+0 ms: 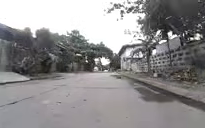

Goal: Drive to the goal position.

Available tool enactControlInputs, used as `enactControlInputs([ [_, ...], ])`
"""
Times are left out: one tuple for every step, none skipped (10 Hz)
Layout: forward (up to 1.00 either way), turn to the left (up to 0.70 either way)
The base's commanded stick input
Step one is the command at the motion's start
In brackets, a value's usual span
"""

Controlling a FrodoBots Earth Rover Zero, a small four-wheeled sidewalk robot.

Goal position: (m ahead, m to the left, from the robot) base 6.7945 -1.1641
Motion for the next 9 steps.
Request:
enactControlInputs([
  [1.0, 0.0],
  [1.0, 0.0],
  [1.0, 0.0],
  [1.0, 0.0],
  [1.0, 0.0],
  [1.0, 0.0],
  [1.0, 0.0],
  [1.0, 0.0],
  [1.0, -0.13],
])
